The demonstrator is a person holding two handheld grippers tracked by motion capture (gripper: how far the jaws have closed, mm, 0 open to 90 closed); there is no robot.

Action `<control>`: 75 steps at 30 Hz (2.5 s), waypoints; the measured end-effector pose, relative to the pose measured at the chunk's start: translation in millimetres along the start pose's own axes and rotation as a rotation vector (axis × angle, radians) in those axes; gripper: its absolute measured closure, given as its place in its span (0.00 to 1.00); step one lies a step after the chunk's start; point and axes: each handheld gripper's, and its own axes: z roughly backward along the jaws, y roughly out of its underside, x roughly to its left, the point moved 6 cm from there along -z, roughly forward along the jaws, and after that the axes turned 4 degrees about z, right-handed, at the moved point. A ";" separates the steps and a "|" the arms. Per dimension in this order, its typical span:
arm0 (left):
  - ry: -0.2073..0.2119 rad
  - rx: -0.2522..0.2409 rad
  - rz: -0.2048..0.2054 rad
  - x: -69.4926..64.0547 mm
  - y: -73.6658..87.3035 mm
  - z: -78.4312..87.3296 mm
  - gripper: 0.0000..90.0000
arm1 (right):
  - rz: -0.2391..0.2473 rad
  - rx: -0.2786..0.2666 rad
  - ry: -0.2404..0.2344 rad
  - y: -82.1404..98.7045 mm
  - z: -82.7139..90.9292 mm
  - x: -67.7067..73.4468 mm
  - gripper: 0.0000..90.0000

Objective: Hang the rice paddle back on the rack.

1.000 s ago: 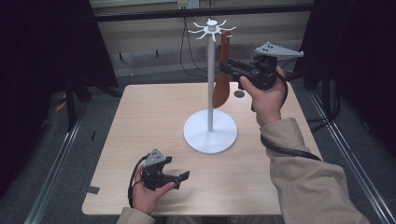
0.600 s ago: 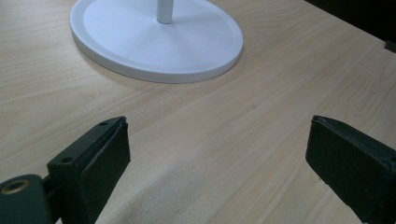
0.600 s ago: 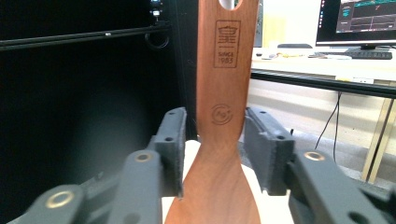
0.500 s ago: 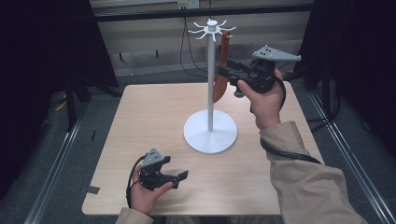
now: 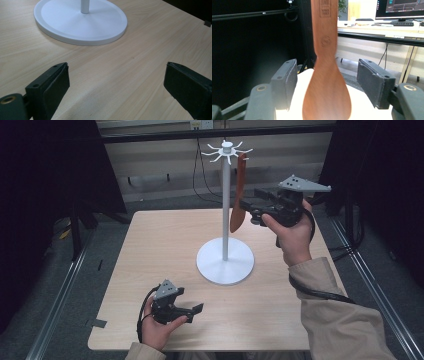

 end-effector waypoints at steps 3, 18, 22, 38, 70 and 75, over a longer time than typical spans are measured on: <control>-0.002 -0.002 0.003 -0.3 -0.3 0.0 0.07 | -0.009 0.008 0.002 5.4 5.8 -1.4 0.32; -0.004 -0.002 -0.006 -0.9 -0.4 1.0 0.07 | -0.001 0.056 -0.015 42.0 26.0 0.3 0.23; -0.001 -0.001 -0.009 -1.2 -0.2 0.9 0.07 | 0.004 0.069 -0.022 49.8 28.4 1.8 0.21; -0.002 -0.007 -0.007 -1.4 -0.5 2.0 0.07 | 0.000 0.110 -0.052 88.2 35.9 11.9 0.15; 0.006 -0.009 -0.012 -5.3 -0.4 -0.5 0.07 | -0.024 0.178 -0.064 172.1 60.3 19.7 0.12; 0.002 -0.009 -0.017 -5.3 -0.7 -0.1 0.07 | -0.019 0.196 -0.064 189.1 66.9 21.9 0.12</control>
